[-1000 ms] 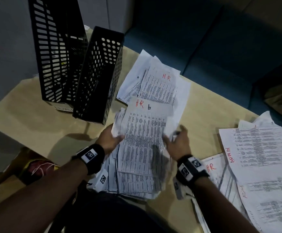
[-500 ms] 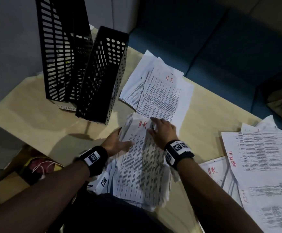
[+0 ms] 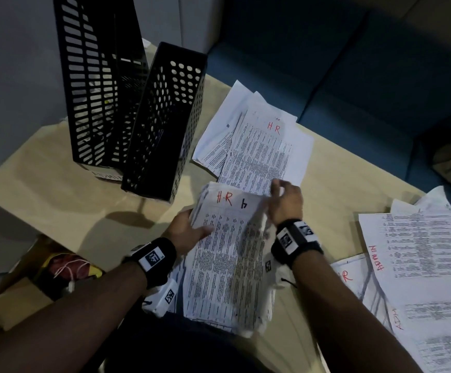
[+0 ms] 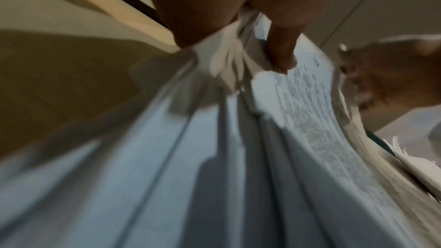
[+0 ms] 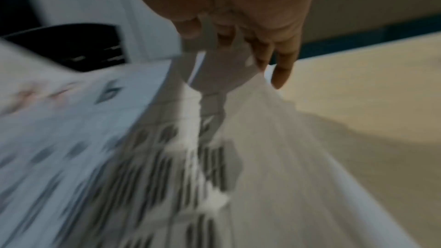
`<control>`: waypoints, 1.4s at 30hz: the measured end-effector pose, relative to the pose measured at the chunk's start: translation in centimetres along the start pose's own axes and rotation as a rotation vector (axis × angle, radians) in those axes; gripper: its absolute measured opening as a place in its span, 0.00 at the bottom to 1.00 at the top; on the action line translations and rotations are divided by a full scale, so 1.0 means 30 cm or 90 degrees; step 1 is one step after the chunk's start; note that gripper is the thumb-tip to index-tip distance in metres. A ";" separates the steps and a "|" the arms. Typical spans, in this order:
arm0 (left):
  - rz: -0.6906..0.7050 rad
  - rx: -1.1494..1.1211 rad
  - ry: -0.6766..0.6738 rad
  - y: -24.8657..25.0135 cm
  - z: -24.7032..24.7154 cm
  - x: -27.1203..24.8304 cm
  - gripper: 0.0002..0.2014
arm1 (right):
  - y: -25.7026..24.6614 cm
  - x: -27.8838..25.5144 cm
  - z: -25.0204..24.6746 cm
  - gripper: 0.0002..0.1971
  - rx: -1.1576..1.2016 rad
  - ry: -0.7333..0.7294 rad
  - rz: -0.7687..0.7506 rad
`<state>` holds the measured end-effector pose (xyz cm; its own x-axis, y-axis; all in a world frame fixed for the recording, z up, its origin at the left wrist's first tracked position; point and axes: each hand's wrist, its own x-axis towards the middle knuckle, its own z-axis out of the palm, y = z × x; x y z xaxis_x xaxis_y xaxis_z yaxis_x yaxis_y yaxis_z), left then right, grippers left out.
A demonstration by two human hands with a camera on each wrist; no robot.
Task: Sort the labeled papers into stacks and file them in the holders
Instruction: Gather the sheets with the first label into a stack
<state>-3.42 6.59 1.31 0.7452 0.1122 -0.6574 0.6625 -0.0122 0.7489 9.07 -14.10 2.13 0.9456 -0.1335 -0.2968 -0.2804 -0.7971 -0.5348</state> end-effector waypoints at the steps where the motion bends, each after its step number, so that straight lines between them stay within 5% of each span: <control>1: -0.003 -0.004 0.013 -0.004 -0.014 0.004 0.16 | 0.008 0.034 -0.014 0.26 0.010 0.025 0.066; 3: -0.004 0.010 0.031 -0.016 -0.037 0.007 0.20 | 0.025 0.074 -0.023 0.32 -0.045 0.015 0.161; 8: -0.037 -0.010 0.068 -0.053 -0.067 0.009 0.22 | 0.007 0.084 0.018 0.47 -0.084 -0.035 0.191; 11: -0.048 -0.013 0.063 -0.078 -0.072 0.023 0.23 | -0.018 0.105 0.005 0.35 -0.009 -0.080 0.227; 14: -0.046 -0.021 0.050 -0.098 -0.075 0.049 0.28 | -0.008 0.118 -0.047 0.16 0.021 0.004 0.168; 20: -0.014 0.030 0.074 -0.043 -0.054 0.052 0.21 | 0.077 0.065 -0.279 0.07 0.138 0.214 0.057; 30: 0.026 0.124 0.082 0.004 0.000 0.087 0.20 | 0.146 -0.095 -0.472 0.15 0.339 0.384 -0.021; 34: 0.028 0.049 0.091 0.003 0.010 0.083 0.16 | 0.155 -0.110 -0.408 0.14 0.166 0.197 -0.025; 38: 0.039 0.040 0.094 0.019 0.014 0.079 0.16 | 0.157 -0.199 -0.212 0.17 0.169 -0.030 0.020; 42: 0.050 -0.037 0.069 0.057 0.016 0.052 0.35 | 0.159 -0.268 -0.100 0.25 0.120 -0.177 0.052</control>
<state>-1.08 6.27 1.51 0.7793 0.2206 -0.5865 0.5951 0.0326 0.8030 0.63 -18.59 4.34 0.8446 -0.0065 -0.5354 -0.4041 -0.6638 -0.6294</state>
